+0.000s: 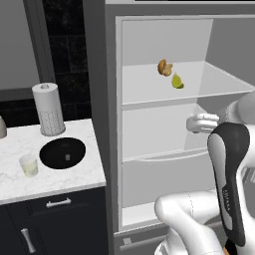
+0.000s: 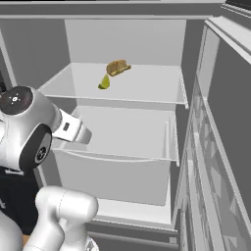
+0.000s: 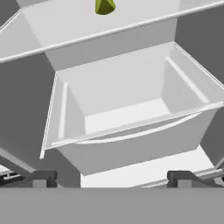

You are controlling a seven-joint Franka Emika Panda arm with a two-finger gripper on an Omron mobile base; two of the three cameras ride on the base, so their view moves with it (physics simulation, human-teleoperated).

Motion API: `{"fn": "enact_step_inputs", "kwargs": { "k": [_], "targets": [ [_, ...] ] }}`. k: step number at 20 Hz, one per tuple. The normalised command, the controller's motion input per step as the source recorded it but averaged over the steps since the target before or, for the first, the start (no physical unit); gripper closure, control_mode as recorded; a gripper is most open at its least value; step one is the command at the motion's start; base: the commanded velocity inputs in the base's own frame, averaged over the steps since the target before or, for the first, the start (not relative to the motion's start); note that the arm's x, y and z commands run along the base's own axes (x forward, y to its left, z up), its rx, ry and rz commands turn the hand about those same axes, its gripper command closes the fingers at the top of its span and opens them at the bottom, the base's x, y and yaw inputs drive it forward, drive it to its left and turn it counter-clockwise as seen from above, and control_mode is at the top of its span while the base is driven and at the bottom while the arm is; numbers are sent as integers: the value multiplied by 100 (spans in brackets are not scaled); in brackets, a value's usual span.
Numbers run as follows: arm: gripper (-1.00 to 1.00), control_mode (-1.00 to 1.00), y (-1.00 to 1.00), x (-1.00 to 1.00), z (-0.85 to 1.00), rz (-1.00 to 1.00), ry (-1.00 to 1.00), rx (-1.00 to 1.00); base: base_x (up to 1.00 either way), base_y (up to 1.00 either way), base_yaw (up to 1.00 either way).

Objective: Grab a lemon wedge from the fridge and one ice cube from the ice bowl, and put them in the glass of lemonade.

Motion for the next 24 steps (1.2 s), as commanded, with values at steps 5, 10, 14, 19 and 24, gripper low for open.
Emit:
{"fn": "enact_step_inputs", "kwargs": {
  "k": [5, 10, 14, 19, 24],
  "targets": [
    [-100, -100, 0, 1, 35, 15, -35, -22, 0, 0, 0],
    [-100, -100, 0, 1, 45, 7, -16, -18, 0, 0, 0],
    [-100, -100, 0, 15, 58, 0, 0, 1, 0, 0, 0],
    [-100, -100, 0, 26, 32, -2, 6, 6, 0, 0, 0],
    [-100, -100, -2, 38, 3, -2, 6, 5, 0, 0, 0]
  ]
}}
